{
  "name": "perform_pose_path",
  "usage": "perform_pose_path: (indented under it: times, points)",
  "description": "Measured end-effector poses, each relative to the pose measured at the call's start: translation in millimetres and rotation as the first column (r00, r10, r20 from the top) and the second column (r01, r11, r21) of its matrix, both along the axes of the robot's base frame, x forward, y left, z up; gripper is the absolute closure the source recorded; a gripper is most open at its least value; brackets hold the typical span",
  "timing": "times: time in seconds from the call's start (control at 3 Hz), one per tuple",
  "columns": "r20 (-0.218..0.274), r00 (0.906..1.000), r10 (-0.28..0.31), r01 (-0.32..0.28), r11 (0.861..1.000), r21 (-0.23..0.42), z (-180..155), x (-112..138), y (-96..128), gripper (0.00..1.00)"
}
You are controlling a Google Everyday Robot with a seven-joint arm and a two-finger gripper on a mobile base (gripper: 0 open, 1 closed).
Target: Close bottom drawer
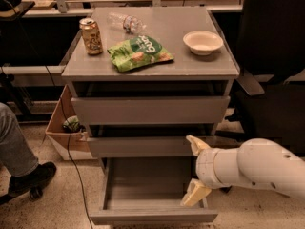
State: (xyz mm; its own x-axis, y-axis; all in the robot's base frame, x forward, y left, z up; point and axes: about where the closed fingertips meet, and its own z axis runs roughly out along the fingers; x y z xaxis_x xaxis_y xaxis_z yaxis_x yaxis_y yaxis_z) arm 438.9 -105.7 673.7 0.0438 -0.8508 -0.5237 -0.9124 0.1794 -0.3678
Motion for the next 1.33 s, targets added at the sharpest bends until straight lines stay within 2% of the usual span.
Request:
perform_pose_path:
  times: [0.33, 0.67, 1.0, 1.33]
  points:
    - [0.027, 0.9996, -0.010, 0.010, 1.000, 0.007, -2, 8, 2, 0.00]
    - [0.034, 0.9993, -0.018, 0.018, 1.000, 0.010, -9, 8, 4, 0.00]
    - [0.046, 0.9989, -0.010, 0.008, 1.000, 0.029, -46, 7, 18, 0.00]
    - [0.081, 0.9965, 0.020, -0.025, 0.998, 0.063, -94, 17, 44, 0.00]
